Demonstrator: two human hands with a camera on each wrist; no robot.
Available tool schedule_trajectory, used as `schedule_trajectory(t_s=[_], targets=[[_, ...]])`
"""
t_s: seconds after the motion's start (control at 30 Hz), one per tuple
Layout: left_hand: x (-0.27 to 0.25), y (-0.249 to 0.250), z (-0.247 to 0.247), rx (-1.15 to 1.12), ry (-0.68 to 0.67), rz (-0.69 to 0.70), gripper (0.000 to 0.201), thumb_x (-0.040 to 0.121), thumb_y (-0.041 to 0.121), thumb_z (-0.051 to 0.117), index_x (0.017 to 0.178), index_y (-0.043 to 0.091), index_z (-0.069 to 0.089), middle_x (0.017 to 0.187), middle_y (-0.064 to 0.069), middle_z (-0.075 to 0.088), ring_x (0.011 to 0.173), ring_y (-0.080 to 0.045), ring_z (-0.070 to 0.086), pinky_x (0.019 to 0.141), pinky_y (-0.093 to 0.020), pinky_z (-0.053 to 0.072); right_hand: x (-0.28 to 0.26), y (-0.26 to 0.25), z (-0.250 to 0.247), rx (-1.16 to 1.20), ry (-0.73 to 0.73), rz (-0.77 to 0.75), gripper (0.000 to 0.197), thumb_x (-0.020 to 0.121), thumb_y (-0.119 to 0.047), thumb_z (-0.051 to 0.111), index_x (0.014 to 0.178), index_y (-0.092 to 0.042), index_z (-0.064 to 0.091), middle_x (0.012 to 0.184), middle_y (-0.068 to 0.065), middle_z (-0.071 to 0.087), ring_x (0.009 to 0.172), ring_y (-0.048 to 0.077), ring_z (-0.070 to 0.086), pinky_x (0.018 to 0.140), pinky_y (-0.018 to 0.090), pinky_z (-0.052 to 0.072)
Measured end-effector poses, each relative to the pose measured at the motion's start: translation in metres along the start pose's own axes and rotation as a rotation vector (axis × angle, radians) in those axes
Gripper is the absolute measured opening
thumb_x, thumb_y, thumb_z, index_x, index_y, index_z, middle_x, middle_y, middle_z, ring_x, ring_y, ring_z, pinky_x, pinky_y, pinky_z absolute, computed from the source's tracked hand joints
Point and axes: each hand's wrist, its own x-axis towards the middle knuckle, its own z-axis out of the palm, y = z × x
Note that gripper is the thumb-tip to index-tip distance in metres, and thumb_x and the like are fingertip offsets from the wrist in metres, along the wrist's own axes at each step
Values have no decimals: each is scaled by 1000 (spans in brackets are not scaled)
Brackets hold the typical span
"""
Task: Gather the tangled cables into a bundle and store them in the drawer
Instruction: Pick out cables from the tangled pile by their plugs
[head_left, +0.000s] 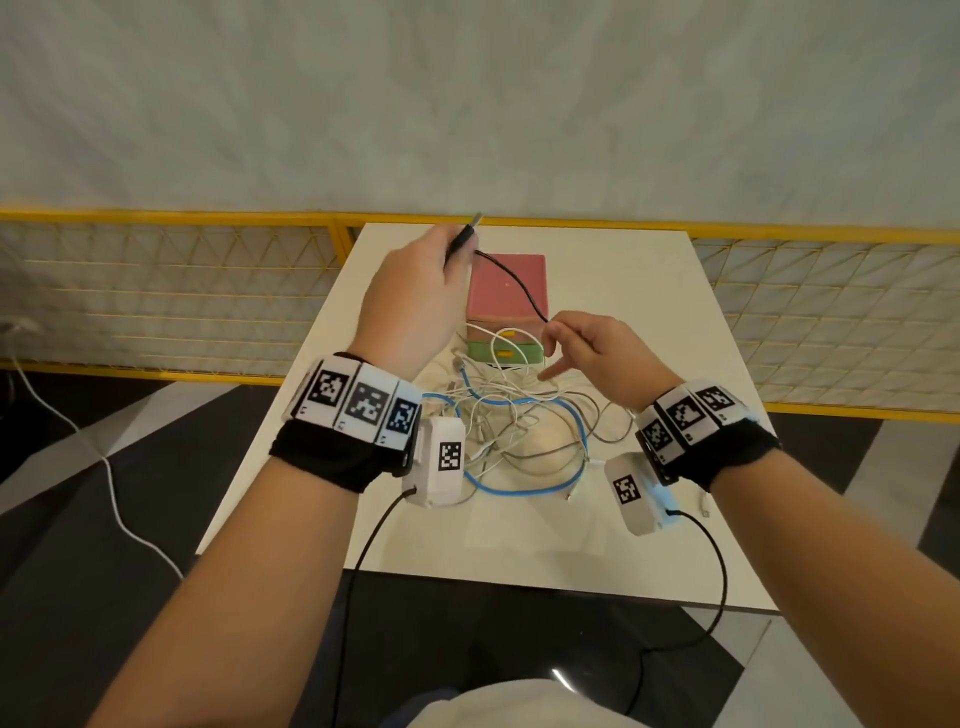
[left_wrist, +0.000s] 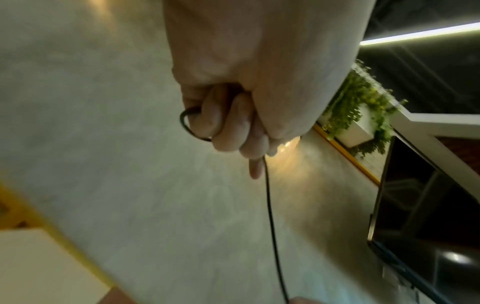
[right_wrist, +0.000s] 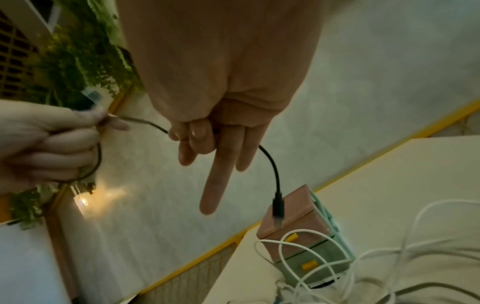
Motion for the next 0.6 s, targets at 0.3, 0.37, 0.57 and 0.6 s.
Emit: schedule_trajectory(t_s=[0.3,0.37,0.57,0.6], targets=[[-15,11,10,136,-259,139,26,103,41,39,104,24,59,60,9,49,50,-11,46,49,-29,28,-17,-9,3,203,-47,-53,30,102,-22,35,81,-11,52,57,11,39,45,18,51,52,47,56],[-16,12,4,57,-132,159,23,102,41,40,91,26,53,57,8,47,49,-14,45,50,-32,32,-24,-4,7,239,-65,37,31,103,-22,34,79,-10,51,56,10,40,42,18,46,45,38,54],[-35,18,5,-46,-241,104,19,98,34,55,107,17,57,64,9,51,56,-7,53,56,-26,38,-38,-7,17,-86,-228,195,37,99,-36,37,82,-14,61,51,3,59,31,16,44,40,22,40],[-37,18,2,-129,-269,72,18,96,30,58,108,16,56,61,9,47,51,0,50,54,-17,37,-45,-6,18,-181,-340,230,35,98,-36,38,87,-16,64,58,1,66,33,15,46,44,22,44]])
